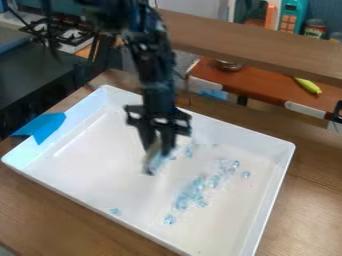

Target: Sweep into pile

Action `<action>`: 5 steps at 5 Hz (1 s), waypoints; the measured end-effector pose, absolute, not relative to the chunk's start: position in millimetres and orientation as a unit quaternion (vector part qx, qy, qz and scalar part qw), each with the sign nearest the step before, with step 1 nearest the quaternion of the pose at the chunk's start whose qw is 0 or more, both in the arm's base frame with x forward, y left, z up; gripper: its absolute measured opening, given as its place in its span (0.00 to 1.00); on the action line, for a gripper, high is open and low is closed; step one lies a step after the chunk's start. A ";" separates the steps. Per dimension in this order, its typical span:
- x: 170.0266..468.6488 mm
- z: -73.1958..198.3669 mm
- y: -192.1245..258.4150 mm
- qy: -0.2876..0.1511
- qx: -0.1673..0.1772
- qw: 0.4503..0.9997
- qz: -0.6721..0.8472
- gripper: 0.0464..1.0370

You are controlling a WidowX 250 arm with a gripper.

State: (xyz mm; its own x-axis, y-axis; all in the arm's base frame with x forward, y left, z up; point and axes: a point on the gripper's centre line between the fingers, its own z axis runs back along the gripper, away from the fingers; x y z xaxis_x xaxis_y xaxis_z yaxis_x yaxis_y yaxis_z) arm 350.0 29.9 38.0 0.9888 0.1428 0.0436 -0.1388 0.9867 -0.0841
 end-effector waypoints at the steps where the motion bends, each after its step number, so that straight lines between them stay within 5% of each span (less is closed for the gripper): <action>1: 369.1 55.2 68.1 -0.043 0.006 0.998 0.044 0.34; 2: 373.0 41.1 114.2 -0.019 0.029 0.998 0.049 0.34; 5: 367.3 22.1 135.1 0.005 0.065 0.998 0.016 0.34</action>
State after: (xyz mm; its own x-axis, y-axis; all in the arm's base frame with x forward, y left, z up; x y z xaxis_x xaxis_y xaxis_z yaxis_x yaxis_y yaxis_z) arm 367.3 135.1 22.1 0.9994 0.0333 -0.0071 -0.0321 0.9910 0.1303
